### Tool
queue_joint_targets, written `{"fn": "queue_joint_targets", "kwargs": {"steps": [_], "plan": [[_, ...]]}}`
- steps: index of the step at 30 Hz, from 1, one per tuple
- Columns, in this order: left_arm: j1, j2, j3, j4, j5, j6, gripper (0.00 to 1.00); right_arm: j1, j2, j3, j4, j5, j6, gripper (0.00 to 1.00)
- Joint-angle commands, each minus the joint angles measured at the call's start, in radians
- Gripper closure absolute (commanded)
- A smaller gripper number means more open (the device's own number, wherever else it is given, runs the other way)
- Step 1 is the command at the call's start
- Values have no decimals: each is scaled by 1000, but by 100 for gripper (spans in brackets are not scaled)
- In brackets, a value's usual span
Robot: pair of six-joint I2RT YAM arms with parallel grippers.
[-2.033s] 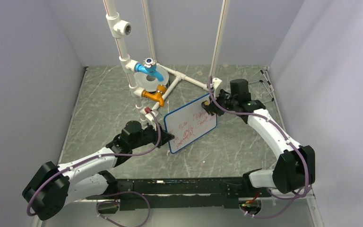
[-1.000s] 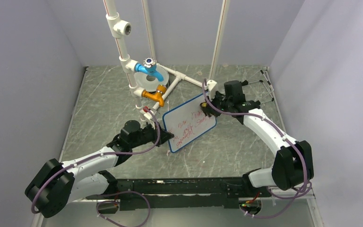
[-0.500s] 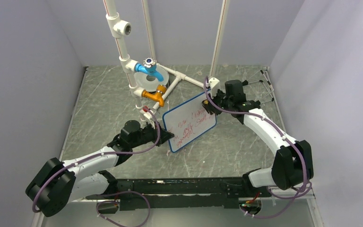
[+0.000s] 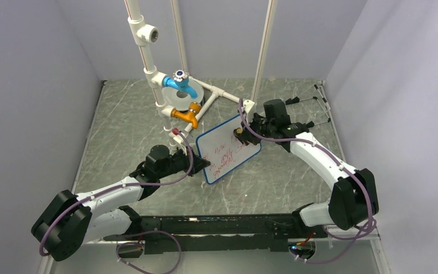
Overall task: Erase the whiteboard
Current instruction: Erase the whiteboard at the center of the board.
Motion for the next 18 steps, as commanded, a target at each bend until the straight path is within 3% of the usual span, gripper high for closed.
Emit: {"fn": "queue_joint_targets", "kwargs": {"steps": [1, 7, 14, 18], "plan": [[-9, -20, 23, 100, 98, 21, 100, -46, -2, 17, 118, 205, 83, 100], [-10, -7, 43, 93, 112, 27, 100, -60, -3, 12, 118, 250, 67, 100], [-10, -7, 45, 92, 112, 28, 100, 3, -2, 22, -1, -122, -59, 100], [-9, -13, 39, 87, 105, 31, 100, -10, 15, 58, 24, -59, 19, 100]]}}
